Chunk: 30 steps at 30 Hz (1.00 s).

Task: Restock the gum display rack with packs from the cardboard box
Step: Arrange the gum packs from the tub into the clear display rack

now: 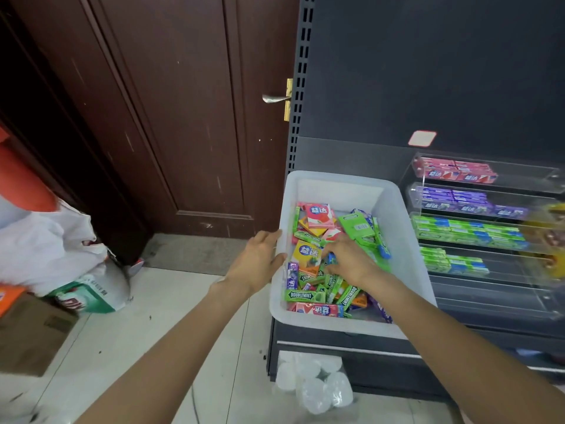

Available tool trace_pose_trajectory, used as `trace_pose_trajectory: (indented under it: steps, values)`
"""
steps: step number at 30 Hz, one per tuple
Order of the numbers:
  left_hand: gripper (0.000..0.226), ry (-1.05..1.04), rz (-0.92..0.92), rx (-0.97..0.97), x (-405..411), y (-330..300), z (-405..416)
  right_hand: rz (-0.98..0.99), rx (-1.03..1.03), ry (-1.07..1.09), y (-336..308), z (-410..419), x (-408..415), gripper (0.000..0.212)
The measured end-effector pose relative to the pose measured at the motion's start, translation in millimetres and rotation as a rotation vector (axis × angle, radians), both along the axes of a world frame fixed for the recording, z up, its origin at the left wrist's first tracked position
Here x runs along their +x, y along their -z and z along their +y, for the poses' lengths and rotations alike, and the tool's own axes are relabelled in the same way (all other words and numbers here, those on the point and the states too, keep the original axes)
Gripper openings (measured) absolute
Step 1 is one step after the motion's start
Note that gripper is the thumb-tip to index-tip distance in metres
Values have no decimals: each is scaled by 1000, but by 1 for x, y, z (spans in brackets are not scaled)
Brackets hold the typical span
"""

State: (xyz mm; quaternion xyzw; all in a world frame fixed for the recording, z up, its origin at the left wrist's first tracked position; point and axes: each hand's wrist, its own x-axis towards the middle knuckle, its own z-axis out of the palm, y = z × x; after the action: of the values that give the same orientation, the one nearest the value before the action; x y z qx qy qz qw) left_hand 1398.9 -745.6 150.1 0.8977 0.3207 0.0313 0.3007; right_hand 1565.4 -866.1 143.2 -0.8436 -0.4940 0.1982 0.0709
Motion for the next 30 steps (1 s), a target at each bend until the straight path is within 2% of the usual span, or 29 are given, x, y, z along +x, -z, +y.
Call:
trace_pose_trajectory:
  steps: [2, 5, 8, 12, 16, 19, 22, 24, 26, 28, 30]
  values:
    - [54, 9, -10, 54, 3, 1, -1, 43, -13, -24, -2, -7, 3, 21]
    - [54, 19, -14, 78, 8, 2, -3, 80, 30, -11, -7, -16, 6, 18]
    - [53, 17, -35, 68, 7, 2, 0, 154, 231, 117, -14, -18, 4, 15]
    - [47, 63, -139, 73, 3, -5, -2, 363, 554, 210, -32, -6, -10, 10]
    - [29, 51, -288, -93, 5, -20, -4, 497, 673, 183, -40, 13, -24, 16]
    - [15, -46, -319, -46, -3, -22, 1, 517, 605, 205, -33, 20, -30, 26]
    - [12, -158, -335, -33, -20, -19, 9, 470, 388, 171, -15, 21, -33, 31]
    - [10, -202, -314, -42, -30, -16, 13, 367, 207, 81, -4, 22, -38, 25]
    - [10, -207, -301, -47, -35, -12, 15, 208, 71, -2, 1, 24, -42, 9]
    - [10, -203, -301, -52, -37, -10, 15, 105, 27, -17, 7, 28, -47, 23]
    - [10, -203, -303, -55, -36, -10, 14, 126, 43, 22, 7, 30, -50, 33]
